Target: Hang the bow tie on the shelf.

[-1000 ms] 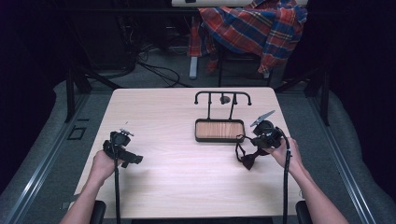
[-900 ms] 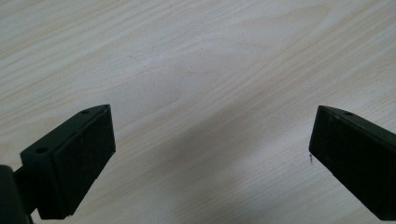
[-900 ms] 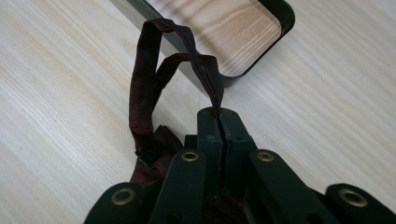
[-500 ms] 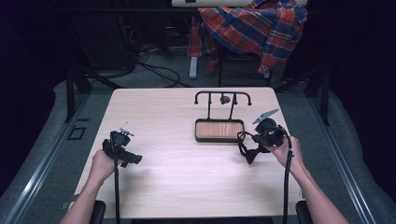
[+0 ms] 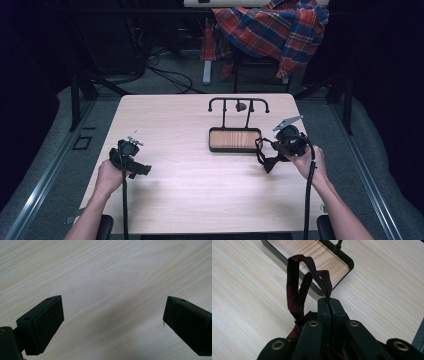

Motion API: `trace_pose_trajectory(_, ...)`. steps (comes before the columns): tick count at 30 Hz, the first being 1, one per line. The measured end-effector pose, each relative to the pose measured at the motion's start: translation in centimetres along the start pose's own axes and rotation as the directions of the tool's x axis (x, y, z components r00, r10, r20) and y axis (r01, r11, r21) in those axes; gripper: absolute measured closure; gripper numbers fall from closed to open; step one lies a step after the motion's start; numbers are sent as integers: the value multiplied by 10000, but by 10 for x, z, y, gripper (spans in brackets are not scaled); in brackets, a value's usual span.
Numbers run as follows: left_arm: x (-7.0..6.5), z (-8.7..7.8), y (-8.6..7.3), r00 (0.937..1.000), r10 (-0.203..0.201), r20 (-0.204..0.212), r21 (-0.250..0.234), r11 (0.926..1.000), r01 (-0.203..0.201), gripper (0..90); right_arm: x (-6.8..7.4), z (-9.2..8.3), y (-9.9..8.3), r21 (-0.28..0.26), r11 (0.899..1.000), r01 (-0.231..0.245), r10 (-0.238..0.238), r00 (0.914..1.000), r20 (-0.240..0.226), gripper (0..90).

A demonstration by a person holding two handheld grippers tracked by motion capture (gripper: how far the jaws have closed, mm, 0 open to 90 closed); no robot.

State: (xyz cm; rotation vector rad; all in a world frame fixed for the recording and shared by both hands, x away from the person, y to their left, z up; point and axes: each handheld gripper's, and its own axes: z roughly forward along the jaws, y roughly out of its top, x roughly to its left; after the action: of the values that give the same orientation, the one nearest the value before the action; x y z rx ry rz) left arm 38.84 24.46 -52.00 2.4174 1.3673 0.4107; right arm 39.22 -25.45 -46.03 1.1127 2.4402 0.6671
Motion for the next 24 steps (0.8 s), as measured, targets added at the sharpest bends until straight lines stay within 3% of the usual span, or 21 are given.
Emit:
trace_pose_trajectory(15, 0, 0, 0, 9999, 2, 124, -69, 10000, -1, 30, -3, -6, 5, -193, 9997, 131, -124, 9994, 332, 883)
trace_pose_trajectory(24, -1, 0, 1, 9999, 20, 137, -72, 10000, -19, 30, -6, -10, 14, -618, 9981, -9, 42, 9986, 524, 883)
